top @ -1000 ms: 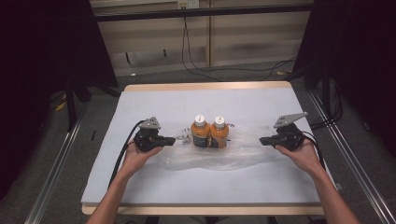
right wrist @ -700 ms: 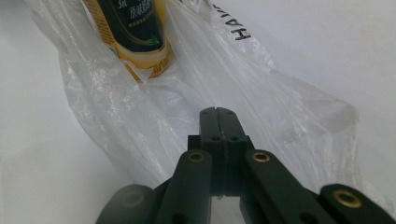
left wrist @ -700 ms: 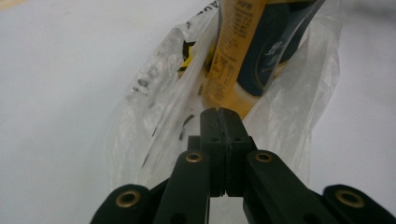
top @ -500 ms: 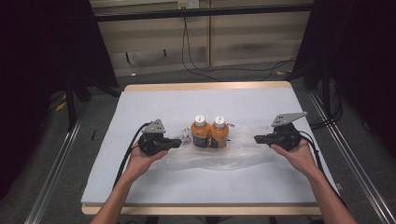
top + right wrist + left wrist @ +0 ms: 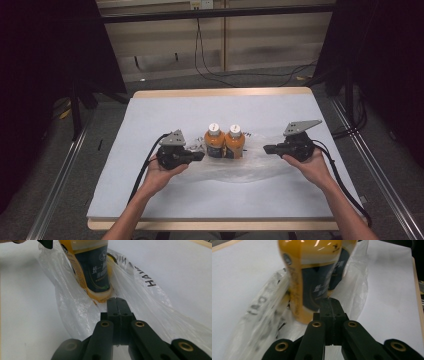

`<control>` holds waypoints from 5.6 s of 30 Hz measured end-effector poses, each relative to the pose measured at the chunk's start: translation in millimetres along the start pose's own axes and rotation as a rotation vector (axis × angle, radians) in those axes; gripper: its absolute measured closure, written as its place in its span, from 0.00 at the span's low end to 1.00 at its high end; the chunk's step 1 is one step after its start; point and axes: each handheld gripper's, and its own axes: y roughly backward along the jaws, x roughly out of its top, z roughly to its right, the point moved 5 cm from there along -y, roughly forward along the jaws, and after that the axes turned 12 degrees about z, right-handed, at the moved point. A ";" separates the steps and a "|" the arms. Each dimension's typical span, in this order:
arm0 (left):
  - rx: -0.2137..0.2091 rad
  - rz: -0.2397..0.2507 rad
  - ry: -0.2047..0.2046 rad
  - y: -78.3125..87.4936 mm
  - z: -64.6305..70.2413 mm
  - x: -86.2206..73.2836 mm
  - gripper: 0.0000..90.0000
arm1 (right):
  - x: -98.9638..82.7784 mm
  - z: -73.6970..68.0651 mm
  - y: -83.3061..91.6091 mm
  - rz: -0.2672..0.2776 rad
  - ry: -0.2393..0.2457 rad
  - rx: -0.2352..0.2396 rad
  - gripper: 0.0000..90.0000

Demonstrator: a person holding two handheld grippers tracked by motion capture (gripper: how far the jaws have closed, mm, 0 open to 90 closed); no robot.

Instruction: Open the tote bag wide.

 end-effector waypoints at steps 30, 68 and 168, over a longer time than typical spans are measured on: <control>-0.056 -0.025 -0.047 -67.2 22.5 13.1 1.00 | 22.6 13.2 -57.1 -0.027 -0.002 0.048 1.00; -0.089 -0.229 -0.098 -63.7 35.1 -37.5 1.00 | -10.6 19.0 -126.2 -0.176 -0.049 0.056 1.00; -0.186 -0.151 -0.023 -19.5 59.1 -37.5 1.00 | 34.9 57.0 -177.1 -0.040 -0.128 -0.077 1.00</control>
